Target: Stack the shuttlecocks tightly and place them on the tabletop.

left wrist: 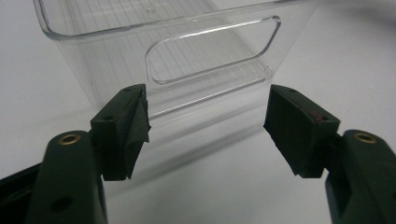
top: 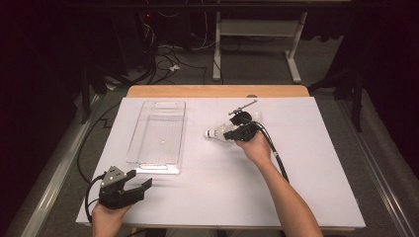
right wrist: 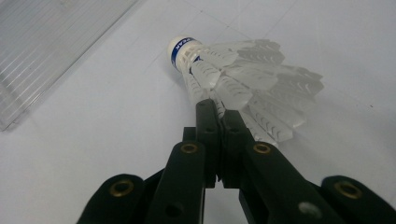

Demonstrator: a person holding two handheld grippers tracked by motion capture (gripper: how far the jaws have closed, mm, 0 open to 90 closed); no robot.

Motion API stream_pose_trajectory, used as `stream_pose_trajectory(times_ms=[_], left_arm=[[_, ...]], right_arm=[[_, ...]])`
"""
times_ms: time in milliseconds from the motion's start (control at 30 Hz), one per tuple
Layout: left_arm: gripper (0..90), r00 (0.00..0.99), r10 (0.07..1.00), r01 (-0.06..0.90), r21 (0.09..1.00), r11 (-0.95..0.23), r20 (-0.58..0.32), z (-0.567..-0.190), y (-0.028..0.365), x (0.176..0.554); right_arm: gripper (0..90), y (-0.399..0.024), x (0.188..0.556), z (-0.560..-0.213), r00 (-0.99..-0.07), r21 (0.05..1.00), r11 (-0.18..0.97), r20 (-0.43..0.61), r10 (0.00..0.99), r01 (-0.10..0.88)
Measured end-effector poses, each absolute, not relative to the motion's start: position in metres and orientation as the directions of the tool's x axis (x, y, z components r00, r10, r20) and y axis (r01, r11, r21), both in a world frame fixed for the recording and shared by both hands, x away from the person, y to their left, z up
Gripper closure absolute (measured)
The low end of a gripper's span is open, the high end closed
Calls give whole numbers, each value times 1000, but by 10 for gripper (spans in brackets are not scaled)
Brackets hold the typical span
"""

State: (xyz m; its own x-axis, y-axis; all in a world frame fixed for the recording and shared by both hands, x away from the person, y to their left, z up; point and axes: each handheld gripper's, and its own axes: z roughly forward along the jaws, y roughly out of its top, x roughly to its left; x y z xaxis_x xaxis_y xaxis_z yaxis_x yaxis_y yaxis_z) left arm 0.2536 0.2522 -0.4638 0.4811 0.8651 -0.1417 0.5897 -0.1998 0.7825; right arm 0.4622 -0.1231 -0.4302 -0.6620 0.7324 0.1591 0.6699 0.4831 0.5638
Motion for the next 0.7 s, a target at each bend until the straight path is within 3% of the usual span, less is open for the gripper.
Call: stream_pose_trajectory(times_ms=[700], left_arm=[[316, 475, 868, 591, 784, -193, -145, -464, 253, 253]], right_arm=[[856, -124, 462, -431, -654, 563, 477, 157, 741, 675]])
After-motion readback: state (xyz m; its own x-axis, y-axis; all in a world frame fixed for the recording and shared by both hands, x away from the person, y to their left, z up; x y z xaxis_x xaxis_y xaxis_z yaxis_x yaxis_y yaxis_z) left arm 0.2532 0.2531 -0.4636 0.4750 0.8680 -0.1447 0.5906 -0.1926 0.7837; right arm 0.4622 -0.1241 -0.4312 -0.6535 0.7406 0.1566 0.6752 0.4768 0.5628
